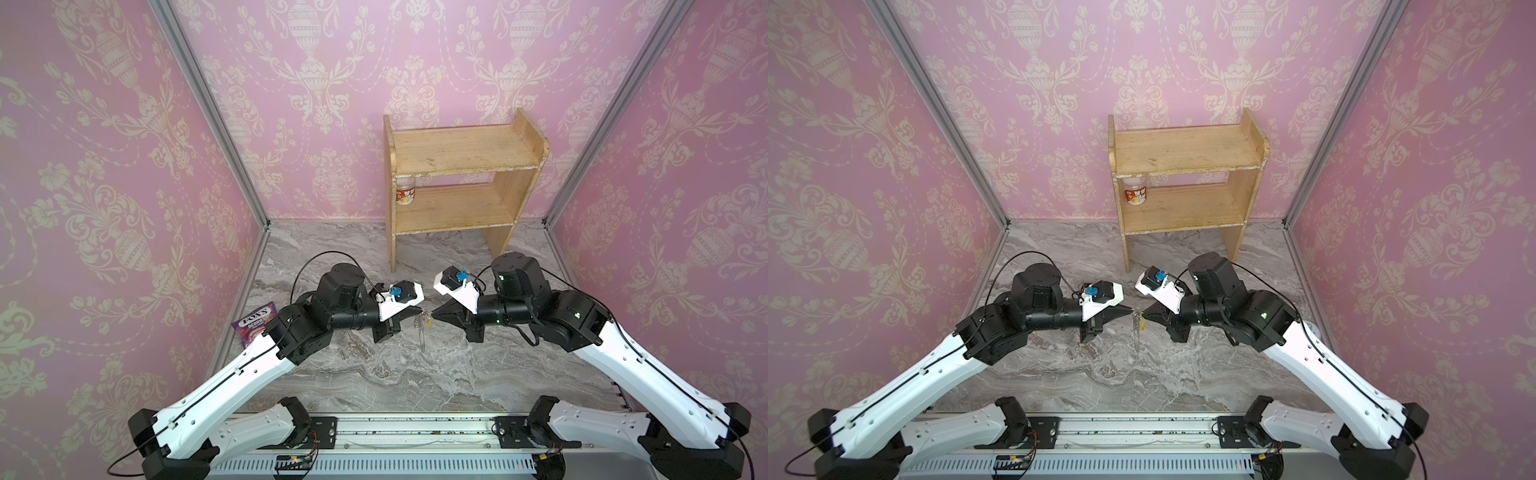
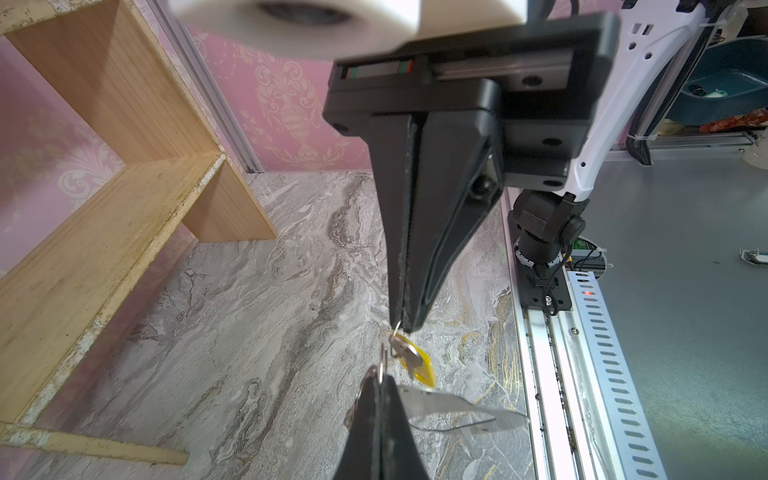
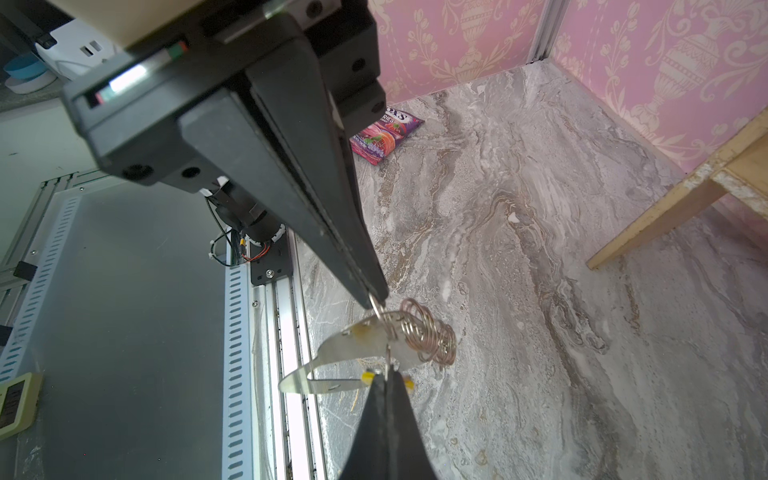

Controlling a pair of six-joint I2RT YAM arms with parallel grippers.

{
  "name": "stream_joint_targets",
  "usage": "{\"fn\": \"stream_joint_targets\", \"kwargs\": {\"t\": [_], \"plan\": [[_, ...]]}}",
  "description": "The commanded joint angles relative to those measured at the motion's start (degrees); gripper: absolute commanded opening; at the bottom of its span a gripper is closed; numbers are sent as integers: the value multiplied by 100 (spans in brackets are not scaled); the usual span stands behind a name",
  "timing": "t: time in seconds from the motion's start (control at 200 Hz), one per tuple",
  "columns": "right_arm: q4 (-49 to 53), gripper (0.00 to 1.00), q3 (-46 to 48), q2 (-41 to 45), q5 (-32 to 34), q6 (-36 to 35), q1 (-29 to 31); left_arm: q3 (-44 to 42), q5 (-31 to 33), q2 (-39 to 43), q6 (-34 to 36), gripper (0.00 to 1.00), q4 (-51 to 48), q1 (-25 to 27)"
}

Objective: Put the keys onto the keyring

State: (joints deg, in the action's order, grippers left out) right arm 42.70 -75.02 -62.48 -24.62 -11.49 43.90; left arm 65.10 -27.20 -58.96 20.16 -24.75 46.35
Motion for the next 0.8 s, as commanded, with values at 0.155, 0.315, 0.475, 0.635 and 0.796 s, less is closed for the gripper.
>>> {"fn": "stream_joint_targets", "kwargs": {"t": [0.155,0.315,0.475,0.635,0.796], "plan": [[-153,0,200,105,13,690,-4,-313,451,305,-311,0,656,6],[-299,0,261,132,-106,813,-31,-308,420,306,-311,0,657,6],[-268,0,261,124,-166,565,-35,-296,383,289,-311,0,613,6],[-449,0,448,371,-157,281,-35,-280,380,264,-296,0,586,6],[-394,0,428,364,-112,197,-40,-252,330,214,-276,0,561,13]]}}
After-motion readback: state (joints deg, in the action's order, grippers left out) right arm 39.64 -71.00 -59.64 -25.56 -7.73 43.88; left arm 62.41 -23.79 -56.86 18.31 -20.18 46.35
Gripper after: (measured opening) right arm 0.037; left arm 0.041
